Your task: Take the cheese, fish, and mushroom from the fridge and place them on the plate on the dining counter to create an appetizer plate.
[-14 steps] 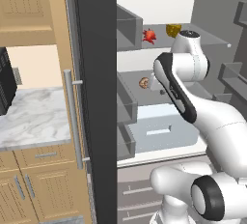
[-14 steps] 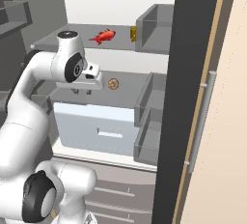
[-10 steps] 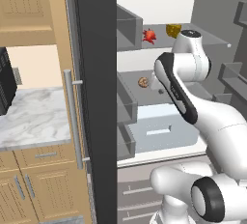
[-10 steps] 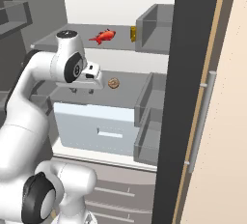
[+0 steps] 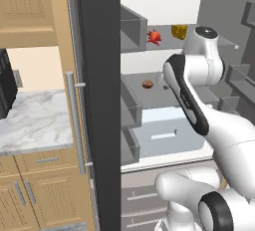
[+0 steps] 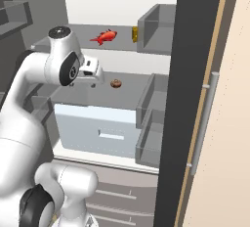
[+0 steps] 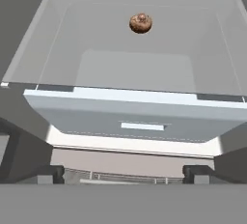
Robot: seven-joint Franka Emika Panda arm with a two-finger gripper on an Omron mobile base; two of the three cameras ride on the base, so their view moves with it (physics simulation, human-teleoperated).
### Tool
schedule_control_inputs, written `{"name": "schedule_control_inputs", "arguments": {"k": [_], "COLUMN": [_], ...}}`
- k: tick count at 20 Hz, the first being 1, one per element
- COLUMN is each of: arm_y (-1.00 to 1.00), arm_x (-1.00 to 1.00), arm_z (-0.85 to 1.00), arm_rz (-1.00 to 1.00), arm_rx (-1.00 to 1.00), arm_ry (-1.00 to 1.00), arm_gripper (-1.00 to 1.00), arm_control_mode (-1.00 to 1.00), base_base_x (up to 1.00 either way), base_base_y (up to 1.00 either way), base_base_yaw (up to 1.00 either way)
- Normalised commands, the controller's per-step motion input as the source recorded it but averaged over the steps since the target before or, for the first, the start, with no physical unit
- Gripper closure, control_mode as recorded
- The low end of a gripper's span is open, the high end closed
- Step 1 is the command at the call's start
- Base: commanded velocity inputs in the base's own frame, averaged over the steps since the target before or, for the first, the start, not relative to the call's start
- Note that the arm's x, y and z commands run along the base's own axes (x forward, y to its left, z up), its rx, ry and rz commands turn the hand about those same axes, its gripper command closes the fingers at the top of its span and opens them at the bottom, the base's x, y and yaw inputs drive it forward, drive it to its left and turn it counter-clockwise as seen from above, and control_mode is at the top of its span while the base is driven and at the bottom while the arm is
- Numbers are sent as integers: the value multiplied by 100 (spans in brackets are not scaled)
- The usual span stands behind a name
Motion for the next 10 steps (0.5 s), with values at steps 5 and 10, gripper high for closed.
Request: {"name": "schedule_control_inputs", "arguments": {"k": [5, 10], "arm_y": [0, 0], "arm_x": [1, 17], "arm_z": [39, 48], "arm_rz": [-1, -6], "arm_rx": [-2, 0], "arm_ry": [-5, -4], "arm_gripper": [-100, -100], "arm_control_mode": [-100, -100], "base_base_x": [0, 0], "base_base_y": [0, 0], "base_base_yaw": [0, 0]}}
